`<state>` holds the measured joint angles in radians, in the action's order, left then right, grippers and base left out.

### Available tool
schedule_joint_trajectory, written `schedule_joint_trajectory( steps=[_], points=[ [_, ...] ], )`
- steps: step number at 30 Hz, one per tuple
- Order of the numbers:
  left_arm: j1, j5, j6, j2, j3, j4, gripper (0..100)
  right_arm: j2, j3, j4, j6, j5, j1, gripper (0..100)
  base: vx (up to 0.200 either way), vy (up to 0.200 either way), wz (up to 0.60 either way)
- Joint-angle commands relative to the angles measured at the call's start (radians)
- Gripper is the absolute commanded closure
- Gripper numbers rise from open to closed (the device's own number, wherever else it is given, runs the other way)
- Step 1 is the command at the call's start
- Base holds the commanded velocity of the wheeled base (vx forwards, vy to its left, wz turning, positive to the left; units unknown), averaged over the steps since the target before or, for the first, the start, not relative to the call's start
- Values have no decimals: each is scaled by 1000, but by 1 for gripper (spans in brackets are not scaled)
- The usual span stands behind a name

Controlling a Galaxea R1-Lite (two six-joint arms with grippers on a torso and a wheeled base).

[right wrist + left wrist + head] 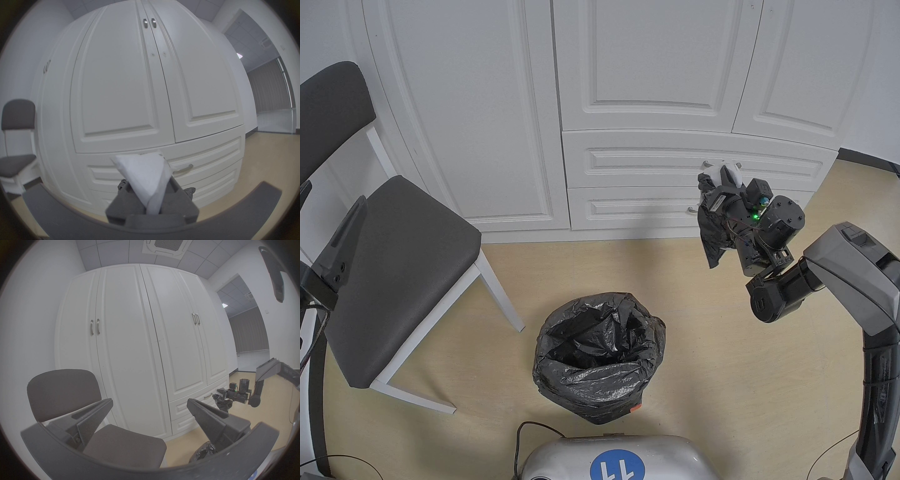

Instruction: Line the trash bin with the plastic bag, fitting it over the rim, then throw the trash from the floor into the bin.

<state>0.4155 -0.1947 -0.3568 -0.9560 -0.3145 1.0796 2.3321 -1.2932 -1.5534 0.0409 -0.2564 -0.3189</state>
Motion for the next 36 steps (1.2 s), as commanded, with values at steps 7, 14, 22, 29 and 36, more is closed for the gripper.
schedule_joint_trajectory(
  steps=[7,14,22,29,36],
  points=[
    [2,0,-17,33,-3,0,0,-122,121,-17,93,0,-140,100,0,0,0],
    [0,-3,-17,48,-12,-23,0,-117,183,-17,113,-6,-250,100,0,0,0],
    [-7,-6,-17,134,-60,-190,0,-116,241,-17,168,-7,-365,100,0,0,0],
    [-34,-11,-37,200,-94,-331,0,-111,284,-17,198,-26,-453,100,0,0,0],
    [-96,-12,-122,221,-84,-351,0,-68,287,-17,200,-46,-497,100,0,0,0]
  ],
)
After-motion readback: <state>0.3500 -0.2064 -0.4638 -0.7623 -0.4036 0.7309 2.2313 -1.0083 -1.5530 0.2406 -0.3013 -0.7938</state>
